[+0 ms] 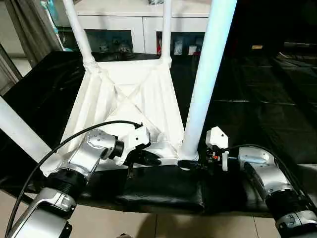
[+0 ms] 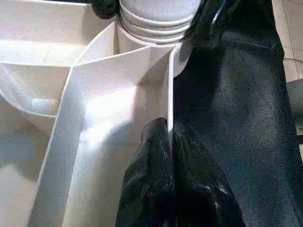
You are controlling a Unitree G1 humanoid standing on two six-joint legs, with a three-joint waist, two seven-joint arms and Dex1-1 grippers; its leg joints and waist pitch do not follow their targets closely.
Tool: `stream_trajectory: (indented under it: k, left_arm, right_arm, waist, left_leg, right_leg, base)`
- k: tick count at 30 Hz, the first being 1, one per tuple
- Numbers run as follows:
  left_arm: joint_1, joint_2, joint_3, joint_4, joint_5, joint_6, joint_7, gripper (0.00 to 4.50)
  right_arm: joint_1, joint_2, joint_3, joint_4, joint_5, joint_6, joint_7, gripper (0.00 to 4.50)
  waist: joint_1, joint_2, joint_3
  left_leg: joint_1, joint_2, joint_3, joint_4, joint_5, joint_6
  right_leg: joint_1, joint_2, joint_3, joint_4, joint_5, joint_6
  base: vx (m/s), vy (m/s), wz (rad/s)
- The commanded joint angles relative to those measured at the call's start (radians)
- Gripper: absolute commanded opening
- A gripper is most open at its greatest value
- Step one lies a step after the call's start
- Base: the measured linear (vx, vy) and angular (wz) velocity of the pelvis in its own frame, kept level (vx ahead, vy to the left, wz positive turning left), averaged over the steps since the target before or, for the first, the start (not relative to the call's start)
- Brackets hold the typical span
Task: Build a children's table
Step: Rotate leg to tighten
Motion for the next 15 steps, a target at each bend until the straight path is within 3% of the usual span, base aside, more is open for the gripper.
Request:
stream_trajectory:
  k: [1, 4, 15]
  left_arm:
    - [0.019, 0.013, -0.028, -0.002, 0.018, 0.021, -0.012, 0.00]
    - [0.020, 0.015, -0.027, -0.005, 0.017, 0.027, -0.013, 0.00]
    - [0.028, 0.023, -0.035, -0.017, 0.016, 0.045, -0.029, 0.00]
  right_arm:
    - [0.010, -0.013, -0.008, -0.026, 0.013, 0.012, 0.021, 3.14]
    - [0.010, -0.016, -0.007, -0.025, 0.015, 0.016, 0.029, 2.78]
    - [0.012, -0.017, -0.005, -0.020, 0.018, 0.033, 0.036, 2.66]
  waist:
    - [-0.002, -0.011, -0.068]
    - [-0.001, -0.012, -0.069]
    - [-0.001, -0.011, -0.071]
  left_leg:
    - [0.009, 0.025, -0.007, -0.067, -0.209, 0.081]
    - [0.009, 0.025, -0.007, -0.065, -0.197, 0.090]
    - [0.010, 0.024, -0.007, -0.062, -0.194, 0.089]
  right_leg:
    - [0.051, -0.029, 0.029, -0.044, -0.153, -0.255]
    - [0.050, -0.030, 0.028, -0.042, -0.143, -0.263]
    - [0.051, -0.029, 0.027, -0.041, -0.144, -0.263]
  base:
    - [0.000, 0.000, 0.00]
    - [0.000, 0.000, 0.00]
    - [0.000, 0.000, 0.00]
